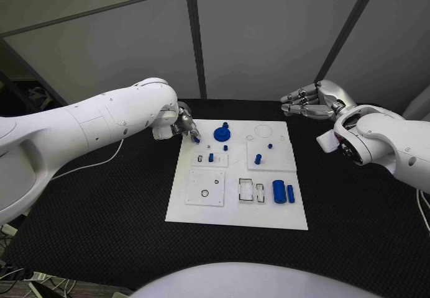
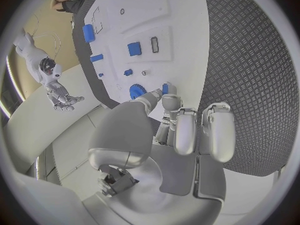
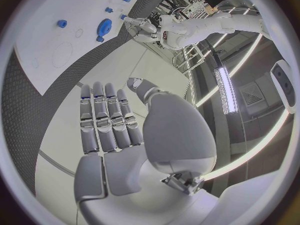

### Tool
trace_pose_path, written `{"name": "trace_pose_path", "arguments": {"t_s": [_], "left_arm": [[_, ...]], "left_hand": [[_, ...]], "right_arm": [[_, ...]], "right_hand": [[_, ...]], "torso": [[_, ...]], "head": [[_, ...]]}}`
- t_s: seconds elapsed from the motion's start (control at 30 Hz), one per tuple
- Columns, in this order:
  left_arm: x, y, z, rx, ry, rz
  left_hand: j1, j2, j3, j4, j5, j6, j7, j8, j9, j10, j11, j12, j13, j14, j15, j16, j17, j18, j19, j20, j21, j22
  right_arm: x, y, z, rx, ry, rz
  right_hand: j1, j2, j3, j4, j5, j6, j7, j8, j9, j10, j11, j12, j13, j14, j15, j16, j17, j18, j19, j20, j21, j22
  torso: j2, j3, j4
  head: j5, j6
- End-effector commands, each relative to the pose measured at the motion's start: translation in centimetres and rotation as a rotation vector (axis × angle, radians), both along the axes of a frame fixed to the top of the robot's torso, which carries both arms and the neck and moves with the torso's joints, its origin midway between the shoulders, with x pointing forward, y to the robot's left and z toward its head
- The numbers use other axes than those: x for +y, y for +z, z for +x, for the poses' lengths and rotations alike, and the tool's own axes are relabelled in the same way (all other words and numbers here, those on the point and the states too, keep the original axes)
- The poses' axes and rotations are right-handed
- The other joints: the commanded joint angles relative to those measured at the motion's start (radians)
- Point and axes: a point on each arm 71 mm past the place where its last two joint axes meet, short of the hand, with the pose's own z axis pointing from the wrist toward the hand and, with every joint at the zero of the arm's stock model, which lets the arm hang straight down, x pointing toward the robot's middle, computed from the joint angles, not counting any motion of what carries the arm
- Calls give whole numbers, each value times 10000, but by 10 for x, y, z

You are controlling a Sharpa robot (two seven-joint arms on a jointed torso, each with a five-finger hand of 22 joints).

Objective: Assemble the parts on the task board

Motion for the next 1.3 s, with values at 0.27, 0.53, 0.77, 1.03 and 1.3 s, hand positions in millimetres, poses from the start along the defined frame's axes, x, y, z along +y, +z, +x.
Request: {"name": "trace_pose_path", "arguments": {"t_s": [0.27,0.53,0.77,1.03,1.3], "left_arm": [[7,3,-16,321,980,-1880],[10,8,-37,73,1183,-2327],[12,6,-52,-693,1050,-2086],[6,-4,-64,-1299,628,-1376],[0,-13,-70,-1442,362,-875]], "left_hand": [[-864,-459,2438,-1356,71,-49,-109,615,293,151,-33,-41,-84,603,-105,1,980,-87,129,-44,-85,560],[-1385,-769,3295,-1641,418,-95,-174,1122,503,184,-92,-187,-306,606,-150,9,986,-81,126,-85,-121,552],[-1740,-1000,3702,-1757,1026,-114,-238,1526,630,248,-157,-359,-587,612,-202,21,999,-80,135,-134,-130,565],[-1902,-1093,3884,-1806,1137,-101,-281,1729,679,378,-199,-279,-531,614,-234,24,1002,-78,139,-165,-141,564],[-2032,-1130,4010,-1821,1151,-99,-310,1857,704,452,-224,-235,-503,616,-255,30,1008,-85,156,-184,-120,595]], "right_arm": [[1,1,1,-7,102,-4],[0,1,1,-2,82,-14],[-1,1,2,-9,66,-19],[-1,0,2,5,66,-27],[-1,0,2,47,69,-42]], "right_hand": [[-24,89,6,-21,77,44,47,32,17,-57,1,8,-8,-54,-2,-14,-18,51,62,38,-56,-21],[-27,87,6,-19,100,43,48,32,17,-57,1,9,-8,-53,-2,-14,-22,51,68,38,-64,-27],[-30,88,8,-18,146,44,48,32,17,-57,1,11,-8,-51,-2,-14,-32,51,83,37,-82,-39],[-29,87,9,-19,162,43,48,32,17,-58,1,10,-8,-51,-2,-14,-34,51,87,37,-87,-43],[-29,86,9,-20,168,43,48,32,17,-59,1,10,-8,-50,-2,-14,-35,51,89,37,-89,-45]], "torso": [[-11,8,30],[-15,7,44],[-13,12,35],[-10,4,30],[4,-2,26]], "head": [[38,44],[118,75],[183,87],[229,109],[195,118]]}}
